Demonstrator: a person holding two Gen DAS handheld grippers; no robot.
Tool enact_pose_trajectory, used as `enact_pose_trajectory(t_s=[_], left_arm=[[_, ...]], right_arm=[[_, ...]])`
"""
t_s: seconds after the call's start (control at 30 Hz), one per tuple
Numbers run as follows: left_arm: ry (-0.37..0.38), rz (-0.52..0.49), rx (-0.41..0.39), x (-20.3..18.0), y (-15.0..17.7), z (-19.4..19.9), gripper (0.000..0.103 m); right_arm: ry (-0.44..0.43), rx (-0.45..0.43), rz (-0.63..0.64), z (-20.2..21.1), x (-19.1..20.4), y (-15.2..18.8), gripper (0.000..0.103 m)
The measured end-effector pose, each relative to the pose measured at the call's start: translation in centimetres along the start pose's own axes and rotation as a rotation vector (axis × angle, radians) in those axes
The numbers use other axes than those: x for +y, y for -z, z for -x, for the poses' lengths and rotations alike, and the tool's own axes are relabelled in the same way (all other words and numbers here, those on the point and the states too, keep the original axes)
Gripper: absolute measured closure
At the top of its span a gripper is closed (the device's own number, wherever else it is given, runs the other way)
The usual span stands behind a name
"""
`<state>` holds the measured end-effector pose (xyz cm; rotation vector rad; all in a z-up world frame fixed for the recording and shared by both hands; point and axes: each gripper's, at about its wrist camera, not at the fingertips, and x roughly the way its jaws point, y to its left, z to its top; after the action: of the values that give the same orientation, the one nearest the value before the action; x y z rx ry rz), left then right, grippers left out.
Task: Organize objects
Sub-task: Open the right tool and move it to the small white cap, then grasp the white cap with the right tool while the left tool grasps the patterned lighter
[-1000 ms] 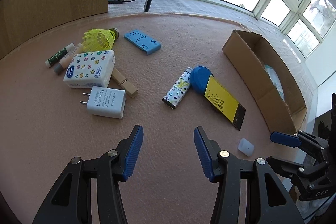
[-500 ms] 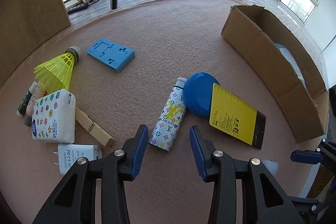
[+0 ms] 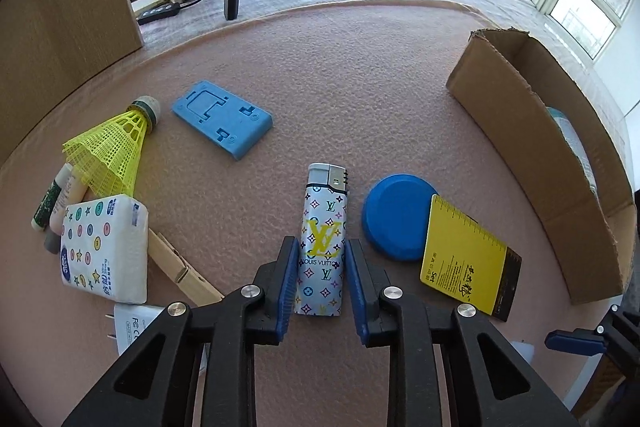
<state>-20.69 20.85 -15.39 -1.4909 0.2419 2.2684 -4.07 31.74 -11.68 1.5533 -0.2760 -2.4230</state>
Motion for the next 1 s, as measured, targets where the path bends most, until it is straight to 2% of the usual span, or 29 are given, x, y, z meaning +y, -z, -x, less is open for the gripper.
enact_pose_trajectory(t_s=[0.27,0.47,0.6,0.8,1.0], left_arm=[[0.011,0.015,-0.008,0.3,0.2,0.1,0.077],[0.021,0.037,-0.011,0.5,0.3,0.3,0.078],[0.035,0.073,-0.013,0.8,0.2,0.3,0.078],[0.049,0.116,-0.024,1.4,0.2,0.8,0.078],[0.053,0.126,-0.048,1.8,0.4,2.2,0.078]], right_arm=[[0.056,0.042,0.034,-1.7,-0.3,-0.1,0.056],[0.117,0.037,0.096,-2.3,0.3,-0.4,0.065],[0.164,0.046,0.14,-2.5,0.7,-0.5,0.081],[0.151,0.038,0.135,-2.1,0.4,-0.4,0.086],[0.115,0.016,0.093,-1.0,-0.4,-0.5,0.087]])
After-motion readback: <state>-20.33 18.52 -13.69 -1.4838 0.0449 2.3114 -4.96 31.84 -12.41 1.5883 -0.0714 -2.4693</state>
